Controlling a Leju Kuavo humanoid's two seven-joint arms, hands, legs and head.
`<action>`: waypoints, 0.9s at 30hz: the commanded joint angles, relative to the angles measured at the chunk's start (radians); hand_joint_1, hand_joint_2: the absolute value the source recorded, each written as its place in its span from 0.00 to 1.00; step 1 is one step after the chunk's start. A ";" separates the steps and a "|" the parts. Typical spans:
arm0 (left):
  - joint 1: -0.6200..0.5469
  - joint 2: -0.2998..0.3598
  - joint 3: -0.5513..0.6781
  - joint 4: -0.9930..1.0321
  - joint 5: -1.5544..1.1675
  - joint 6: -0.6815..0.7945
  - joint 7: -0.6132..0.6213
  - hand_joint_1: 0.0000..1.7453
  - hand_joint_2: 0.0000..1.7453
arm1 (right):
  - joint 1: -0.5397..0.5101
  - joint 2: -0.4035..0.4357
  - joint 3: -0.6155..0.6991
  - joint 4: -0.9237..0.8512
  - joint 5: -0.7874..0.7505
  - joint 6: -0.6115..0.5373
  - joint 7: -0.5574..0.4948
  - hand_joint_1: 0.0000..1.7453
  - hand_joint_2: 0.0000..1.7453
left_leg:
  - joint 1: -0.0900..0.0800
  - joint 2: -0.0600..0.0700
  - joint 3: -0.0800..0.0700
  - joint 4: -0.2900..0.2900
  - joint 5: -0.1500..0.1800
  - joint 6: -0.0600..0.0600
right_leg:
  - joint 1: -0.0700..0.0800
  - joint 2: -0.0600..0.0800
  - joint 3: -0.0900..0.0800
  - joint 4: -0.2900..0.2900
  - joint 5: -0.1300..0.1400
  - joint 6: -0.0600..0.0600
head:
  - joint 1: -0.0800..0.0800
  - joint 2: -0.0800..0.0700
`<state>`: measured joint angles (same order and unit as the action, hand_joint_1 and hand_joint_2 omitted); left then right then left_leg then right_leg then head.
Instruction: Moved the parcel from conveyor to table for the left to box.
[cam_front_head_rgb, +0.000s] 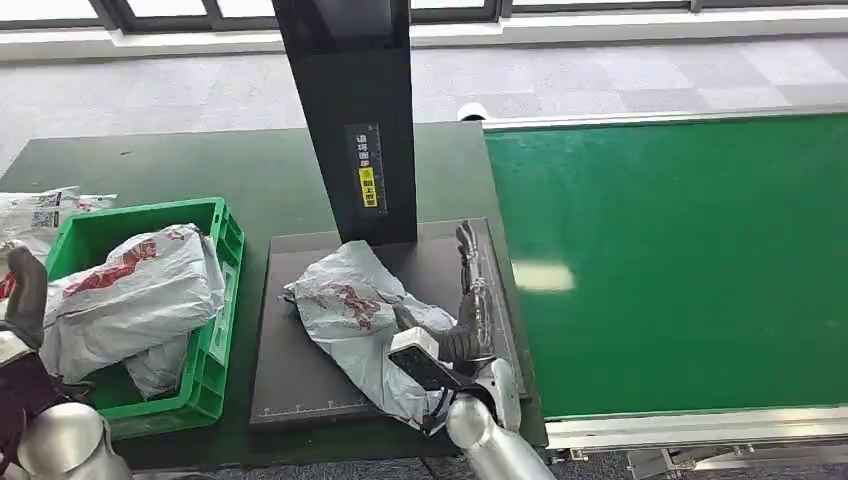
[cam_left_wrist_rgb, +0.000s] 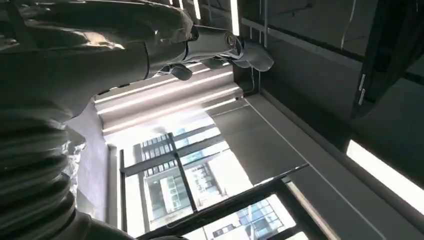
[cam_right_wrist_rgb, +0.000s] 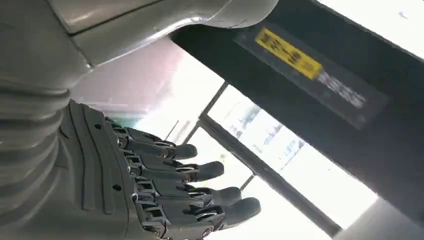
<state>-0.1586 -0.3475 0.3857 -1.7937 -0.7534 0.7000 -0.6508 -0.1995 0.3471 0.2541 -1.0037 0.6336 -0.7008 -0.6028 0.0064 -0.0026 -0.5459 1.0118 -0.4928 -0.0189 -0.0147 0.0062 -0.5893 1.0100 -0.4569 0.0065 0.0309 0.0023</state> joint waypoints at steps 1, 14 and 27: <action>-0.002 -0.002 -0.047 0.071 -0.014 -0.002 0.001 0.00 1.00 | 0.114 0.002 -0.062 -0.205 -0.018 0.003 -0.050 0.00 1.00 | 0.000 -0.004 0.001 -0.002 0.001 0.000 | 0.000 -0.005 0.002 -0.002 -0.001 -0.001 | 0.000 0.000; 0.014 -0.002 -0.122 0.090 -0.035 -0.002 0.027 0.00 1.00 | 0.196 0.002 -0.090 -0.488 -0.077 0.003 -0.095 0.00 1.00 | 0.000 -0.003 0.001 -0.002 0.001 0.000 | 0.001 -0.004 0.002 -0.002 0.000 -0.001 | 0.000 0.000; -0.059 0.002 -0.689 0.653 0.184 -0.258 0.101 0.00 1.00 | 0.192 0.002 -0.088 -0.626 -0.153 0.003 -0.095 0.00 1.00 | -0.003 -0.009 0.001 -0.001 0.002 0.001 | 0.000 -0.010 0.005 -0.004 0.000 0.000 | 0.000 0.000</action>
<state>-0.1978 -0.3502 0.0259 -1.4762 -0.7220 0.5691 -0.5436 -0.0347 0.3201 0.2079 -1.5938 0.4932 -0.7015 -0.6992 0.0029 -0.0044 -0.5461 1.0134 -0.4935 -0.0184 -0.0156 0.0043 -0.5883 1.0097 -0.4562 0.0077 0.0309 0.0023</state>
